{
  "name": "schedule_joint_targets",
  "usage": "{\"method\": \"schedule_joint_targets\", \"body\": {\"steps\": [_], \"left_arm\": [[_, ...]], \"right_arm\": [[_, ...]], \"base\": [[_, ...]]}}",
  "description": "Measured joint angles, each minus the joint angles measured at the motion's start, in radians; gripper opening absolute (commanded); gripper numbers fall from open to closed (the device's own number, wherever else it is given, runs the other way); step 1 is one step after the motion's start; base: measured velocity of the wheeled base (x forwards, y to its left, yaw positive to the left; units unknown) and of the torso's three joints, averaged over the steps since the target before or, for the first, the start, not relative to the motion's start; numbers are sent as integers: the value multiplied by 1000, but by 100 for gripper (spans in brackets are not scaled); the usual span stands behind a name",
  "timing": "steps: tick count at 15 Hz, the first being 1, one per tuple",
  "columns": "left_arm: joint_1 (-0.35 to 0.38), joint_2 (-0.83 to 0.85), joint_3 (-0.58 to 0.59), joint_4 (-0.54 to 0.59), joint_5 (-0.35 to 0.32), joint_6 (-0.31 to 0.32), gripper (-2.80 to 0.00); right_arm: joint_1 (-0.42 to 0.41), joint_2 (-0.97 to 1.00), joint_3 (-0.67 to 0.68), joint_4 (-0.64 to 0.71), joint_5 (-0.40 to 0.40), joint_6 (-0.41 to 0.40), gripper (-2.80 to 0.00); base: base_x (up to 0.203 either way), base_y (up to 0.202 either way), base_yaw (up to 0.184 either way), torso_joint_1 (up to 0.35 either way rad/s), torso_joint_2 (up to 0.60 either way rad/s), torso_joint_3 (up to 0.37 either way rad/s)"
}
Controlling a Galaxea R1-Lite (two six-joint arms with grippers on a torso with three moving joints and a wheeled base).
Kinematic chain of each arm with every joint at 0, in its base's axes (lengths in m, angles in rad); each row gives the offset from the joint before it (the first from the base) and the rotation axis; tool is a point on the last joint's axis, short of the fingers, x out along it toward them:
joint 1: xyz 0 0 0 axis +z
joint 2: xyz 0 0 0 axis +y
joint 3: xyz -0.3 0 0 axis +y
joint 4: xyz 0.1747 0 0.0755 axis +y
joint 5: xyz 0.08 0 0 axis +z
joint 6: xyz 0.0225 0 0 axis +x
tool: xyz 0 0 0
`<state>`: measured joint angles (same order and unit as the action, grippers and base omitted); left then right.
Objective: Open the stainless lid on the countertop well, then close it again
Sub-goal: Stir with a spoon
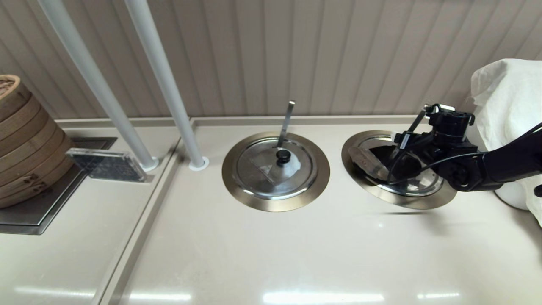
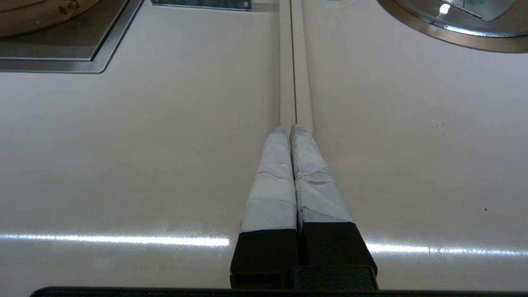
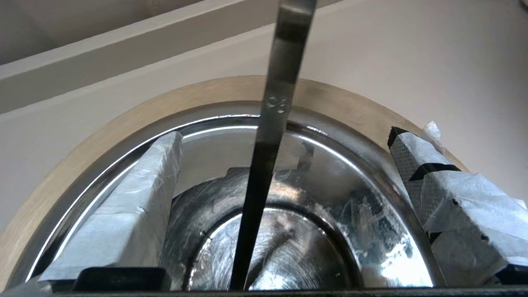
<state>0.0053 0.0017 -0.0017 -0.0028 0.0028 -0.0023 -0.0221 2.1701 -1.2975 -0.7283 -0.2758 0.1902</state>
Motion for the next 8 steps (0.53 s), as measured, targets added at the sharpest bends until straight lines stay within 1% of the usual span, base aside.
{"method": "schedule_joint_targets", "body": {"steps": [3,8], "left_arm": [[0,0,0,0,0,0,-280],[0,0,0,0,0,0,-280]], "right_arm": [[-8,61,-75,-1,1,27,0],[-3,154,-223,-1,-18,24,0]], "base": [[0,0,0,0,0,0],[0,0,0,0,0,0]]}}
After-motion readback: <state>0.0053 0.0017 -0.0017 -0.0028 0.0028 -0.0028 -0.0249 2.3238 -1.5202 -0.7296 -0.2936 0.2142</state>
